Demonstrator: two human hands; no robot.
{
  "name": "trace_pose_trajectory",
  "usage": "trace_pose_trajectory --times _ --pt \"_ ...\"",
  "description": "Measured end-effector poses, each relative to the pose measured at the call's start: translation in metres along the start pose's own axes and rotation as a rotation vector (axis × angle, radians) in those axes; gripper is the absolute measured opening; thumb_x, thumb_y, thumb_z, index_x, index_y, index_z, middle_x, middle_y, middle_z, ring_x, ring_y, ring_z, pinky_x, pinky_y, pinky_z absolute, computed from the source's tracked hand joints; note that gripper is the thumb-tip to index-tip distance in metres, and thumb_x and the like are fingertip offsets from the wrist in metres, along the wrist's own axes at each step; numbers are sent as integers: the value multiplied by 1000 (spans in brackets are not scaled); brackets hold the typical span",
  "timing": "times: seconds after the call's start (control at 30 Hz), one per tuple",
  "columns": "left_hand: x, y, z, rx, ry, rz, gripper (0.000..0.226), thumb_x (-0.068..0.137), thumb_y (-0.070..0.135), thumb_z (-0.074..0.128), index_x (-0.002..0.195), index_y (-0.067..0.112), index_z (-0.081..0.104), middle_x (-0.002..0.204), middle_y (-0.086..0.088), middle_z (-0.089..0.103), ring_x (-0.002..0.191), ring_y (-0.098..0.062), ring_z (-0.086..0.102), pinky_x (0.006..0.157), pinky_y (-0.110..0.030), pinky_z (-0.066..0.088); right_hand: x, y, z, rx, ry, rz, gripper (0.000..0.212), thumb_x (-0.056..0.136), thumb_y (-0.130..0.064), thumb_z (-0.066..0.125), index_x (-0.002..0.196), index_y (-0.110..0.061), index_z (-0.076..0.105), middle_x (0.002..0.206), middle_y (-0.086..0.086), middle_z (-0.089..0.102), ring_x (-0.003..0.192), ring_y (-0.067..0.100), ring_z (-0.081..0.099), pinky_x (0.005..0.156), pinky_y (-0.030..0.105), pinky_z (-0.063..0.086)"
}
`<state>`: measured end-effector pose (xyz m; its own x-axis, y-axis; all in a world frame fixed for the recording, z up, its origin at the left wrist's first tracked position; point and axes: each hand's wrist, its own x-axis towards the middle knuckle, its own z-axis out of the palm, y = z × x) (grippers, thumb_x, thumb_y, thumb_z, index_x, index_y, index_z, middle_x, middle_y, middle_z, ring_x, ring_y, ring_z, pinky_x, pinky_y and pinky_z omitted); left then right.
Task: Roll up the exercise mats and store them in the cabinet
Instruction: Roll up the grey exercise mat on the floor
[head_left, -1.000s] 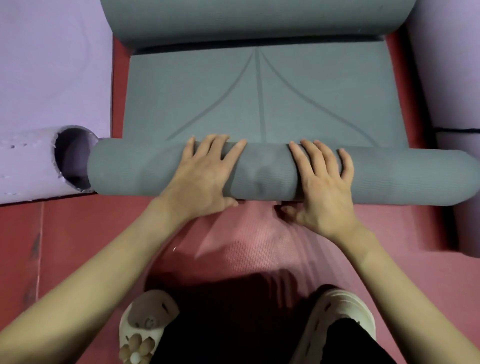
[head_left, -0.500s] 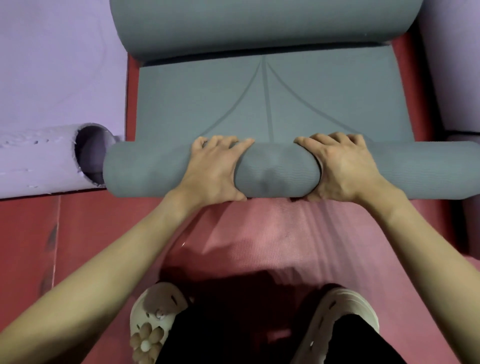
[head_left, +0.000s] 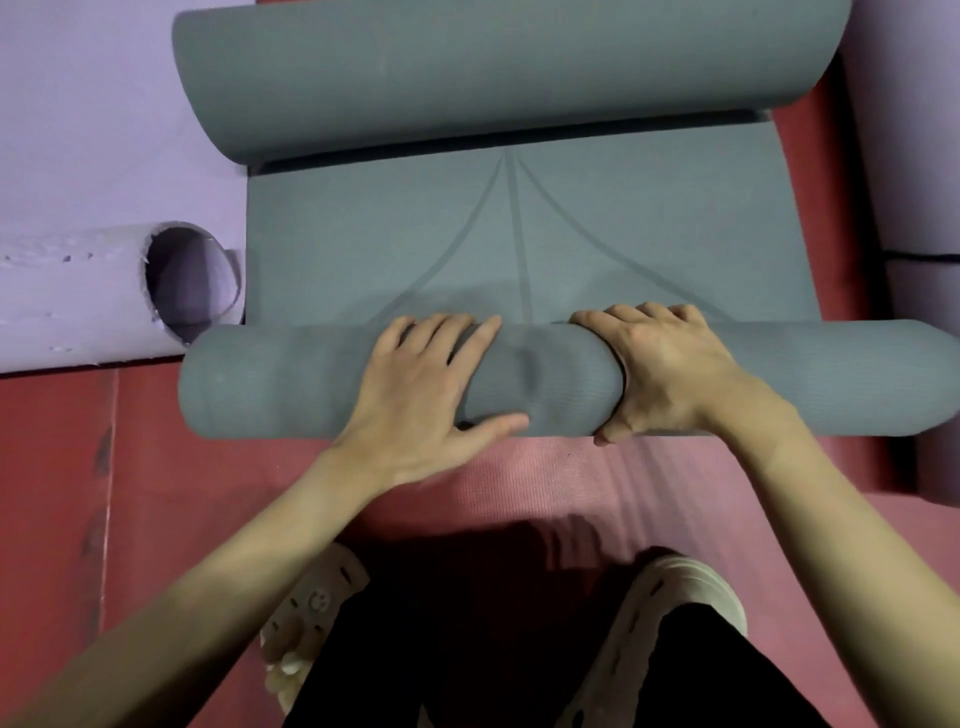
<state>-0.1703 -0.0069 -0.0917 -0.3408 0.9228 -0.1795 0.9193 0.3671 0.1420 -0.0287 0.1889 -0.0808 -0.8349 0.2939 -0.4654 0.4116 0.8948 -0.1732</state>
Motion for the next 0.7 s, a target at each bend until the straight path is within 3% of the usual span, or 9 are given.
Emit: trace_pose_trajectory --times 0.1,0.2,0.27,0.33,0.43,0.57,0.7 --pt "9 -2 6 2 89 -33 63 96 58 26 138 18 52 129 -6 60 120 -26 54 102 -43 38 -9 -3 7 47 68 7 119 48 -57 85 149 -30 27 141 -6 44 129 21 39 107 36 22" --pt "31 -9 4 -4 72 -61 61 98 54 18 126 18 59 117 -5 66 111 -28 59 95 -40 41 -22 -4 17 167 216 25 104 64 -47 82 150 -23 30 152 7 35 141 26 28 116 40 11" --pt "47 -17 1 -11 23 -84 66 96 58 11 121 20 59 115 -4 66 110 -28 59 94 -40 43 -27 -5 25 209 305 53 86 79 -50 68 150 -22 31 156 9 30 145 27 23 119 42 7" --pt "58 -22 0 -13 -8 -109 72 92 63 6 125 22 56 123 -4 62 116 -27 55 97 -40 41 -26 -8 31 229 403 92 68 92 -56 40 150 -22 32 157 7 30 146 25 20 119 43 6" --pt "61 -23 0 6 22 -154 76 91 61 7 137 18 49 142 -9 50 131 -27 43 112 -46 28 -14 -11 37 141 509 146 57 100 -48 20 149 -22 35 154 4 35 145 26 25 117 44 12" --pt "42 -7 3 12 196 -202 61 99 50 22 136 10 51 141 -13 50 130 -29 45 114 -52 24 7 -7 33 18 573 190 53 103 -44 22 140 -19 49 143 4 50 135 29 41 109 44 26" --pt "32 2 11 48 226 -188 58 102 47 26 141 10 45 145 -13 46 135 -31 41 115 -53 23 29 1 20 4 541 209 55 101 -47 20 132 -20 56 134 2 59 127 26 50 103 44 31"
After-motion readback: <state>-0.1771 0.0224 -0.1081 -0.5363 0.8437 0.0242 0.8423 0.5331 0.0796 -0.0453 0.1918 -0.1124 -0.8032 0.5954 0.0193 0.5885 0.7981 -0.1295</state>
